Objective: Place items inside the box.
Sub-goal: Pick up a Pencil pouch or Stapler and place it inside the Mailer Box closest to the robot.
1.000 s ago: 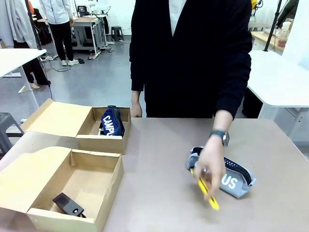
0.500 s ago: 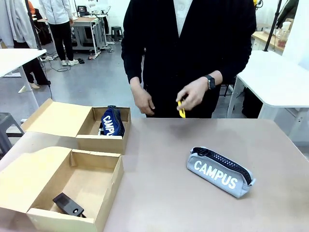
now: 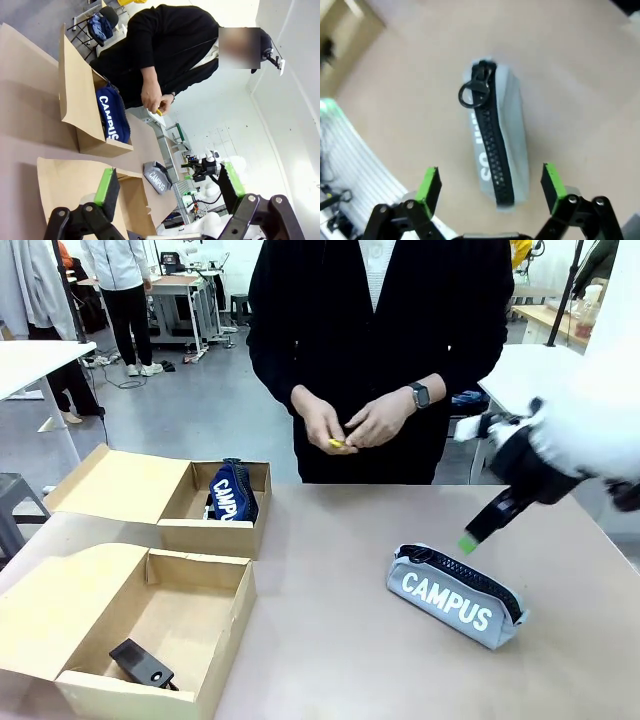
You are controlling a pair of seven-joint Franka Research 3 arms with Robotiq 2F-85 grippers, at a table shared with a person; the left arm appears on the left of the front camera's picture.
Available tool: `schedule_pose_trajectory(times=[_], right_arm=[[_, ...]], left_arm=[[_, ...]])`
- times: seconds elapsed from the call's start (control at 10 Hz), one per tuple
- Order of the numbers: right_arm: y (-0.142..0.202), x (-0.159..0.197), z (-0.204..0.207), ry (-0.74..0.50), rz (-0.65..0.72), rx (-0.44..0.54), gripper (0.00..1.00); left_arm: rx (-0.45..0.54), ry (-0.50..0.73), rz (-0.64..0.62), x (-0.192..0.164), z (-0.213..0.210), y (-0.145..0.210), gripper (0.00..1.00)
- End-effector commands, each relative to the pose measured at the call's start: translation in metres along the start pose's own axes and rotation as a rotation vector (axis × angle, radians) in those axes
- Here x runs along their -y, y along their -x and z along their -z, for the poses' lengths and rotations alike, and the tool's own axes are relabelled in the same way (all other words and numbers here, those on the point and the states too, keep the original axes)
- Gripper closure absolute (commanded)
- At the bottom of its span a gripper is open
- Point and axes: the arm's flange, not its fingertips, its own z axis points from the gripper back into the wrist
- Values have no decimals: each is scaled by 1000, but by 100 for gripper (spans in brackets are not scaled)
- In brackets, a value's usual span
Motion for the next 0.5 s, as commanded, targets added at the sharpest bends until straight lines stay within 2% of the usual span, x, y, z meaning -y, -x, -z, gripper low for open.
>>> schedule_pose_trajectory(times=[0.0, 0.1, 0.4], right_arm=[[-9, -2, 29, 129, -60, -71, 0], [-13, -7, 50, 178, -54, -111, 0], [-14, -10, 94, 162, -71, -245, 0]], left_arm=[[19, 19, 17, 1, 1, 0, 0], [19, 19, 17, 1, 1, 0, 0], [19, 19, 17, 1, 1, 0, 0]])
